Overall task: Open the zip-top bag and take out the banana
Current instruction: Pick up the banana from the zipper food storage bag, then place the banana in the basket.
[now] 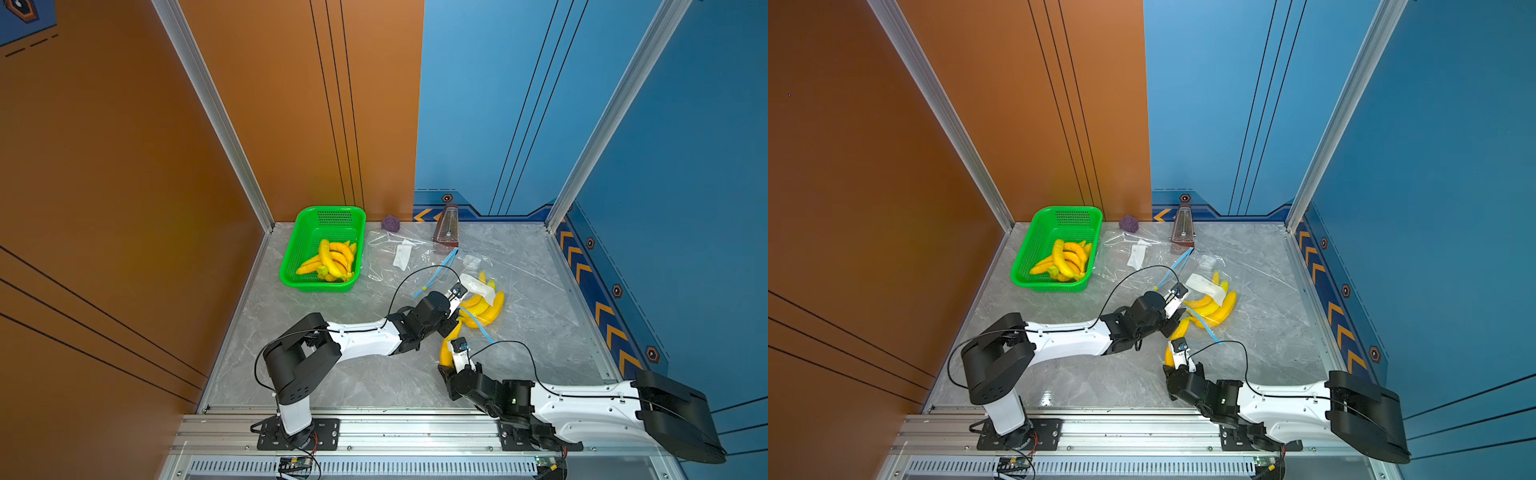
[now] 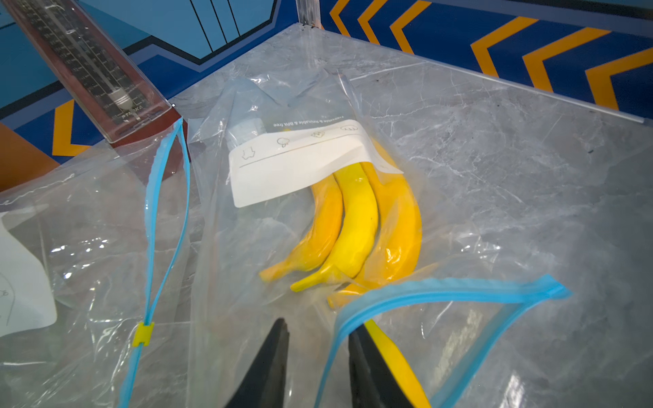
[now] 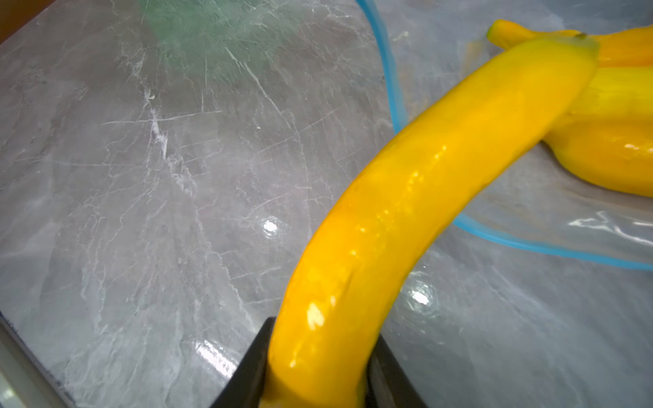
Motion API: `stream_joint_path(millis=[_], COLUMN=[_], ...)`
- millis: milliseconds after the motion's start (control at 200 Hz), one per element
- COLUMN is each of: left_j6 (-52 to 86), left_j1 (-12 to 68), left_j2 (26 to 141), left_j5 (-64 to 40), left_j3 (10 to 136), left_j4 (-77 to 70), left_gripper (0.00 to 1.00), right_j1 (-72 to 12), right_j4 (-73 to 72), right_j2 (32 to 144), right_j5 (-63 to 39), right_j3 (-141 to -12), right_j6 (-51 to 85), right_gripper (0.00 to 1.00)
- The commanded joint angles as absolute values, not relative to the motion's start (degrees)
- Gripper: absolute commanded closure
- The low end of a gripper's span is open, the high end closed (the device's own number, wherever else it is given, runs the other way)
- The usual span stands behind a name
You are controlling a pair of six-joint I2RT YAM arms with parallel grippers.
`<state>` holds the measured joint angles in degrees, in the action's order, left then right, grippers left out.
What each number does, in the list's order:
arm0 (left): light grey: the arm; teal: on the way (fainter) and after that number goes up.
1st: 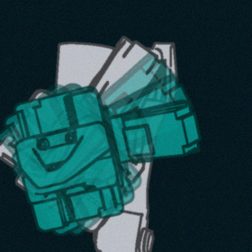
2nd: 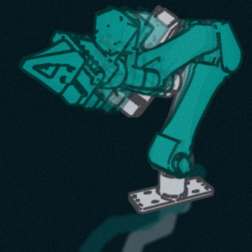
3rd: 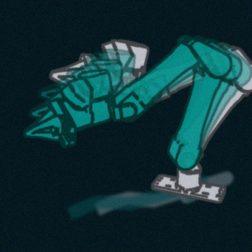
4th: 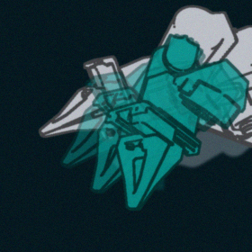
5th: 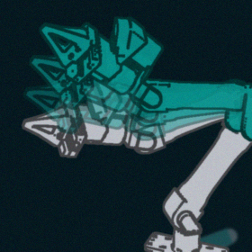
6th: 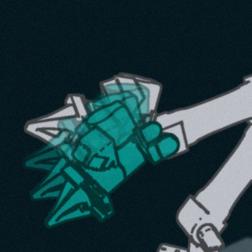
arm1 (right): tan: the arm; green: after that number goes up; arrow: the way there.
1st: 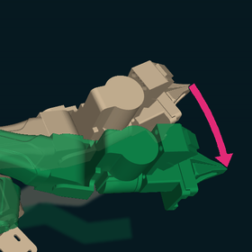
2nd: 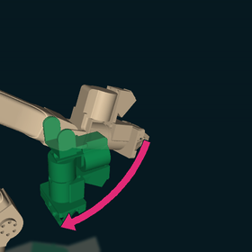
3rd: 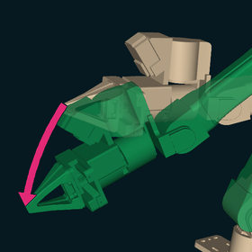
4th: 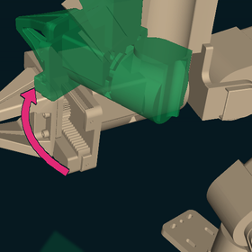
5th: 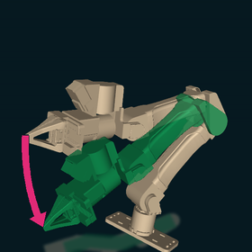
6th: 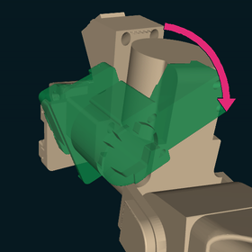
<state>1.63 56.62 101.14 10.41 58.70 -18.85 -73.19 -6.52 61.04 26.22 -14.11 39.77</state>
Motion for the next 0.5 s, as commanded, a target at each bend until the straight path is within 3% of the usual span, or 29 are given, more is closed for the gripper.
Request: stream_joint_path(millis=[0, 365, 490], left_j6=[7.2, 9.3, 13.6], left_j1=[56.0, 54.6, 49.4], left_j2=[95.4, 74.0, 62.8], left_j5=[14.1, 20.1, 23.8], left_j3=[55.5, 40.5, 39.0], left_j4=[-18.8, -17.7, -4.2], left_gripper=[0.53, 0.2, 0.18], right_j1=[-75.8, -83.0, -80.8], right_j4=[1.8, 4.3, 3.8], right_j2=[59.2, 59.4, 61.6], right_j5=[24.9, 19.5, 17.8], right_j3=[-16.0, -25.3, -29.5], right_j6=[41.7, 34.5, 30.7], right_gripper=[0.76, 0.76, 0.74])
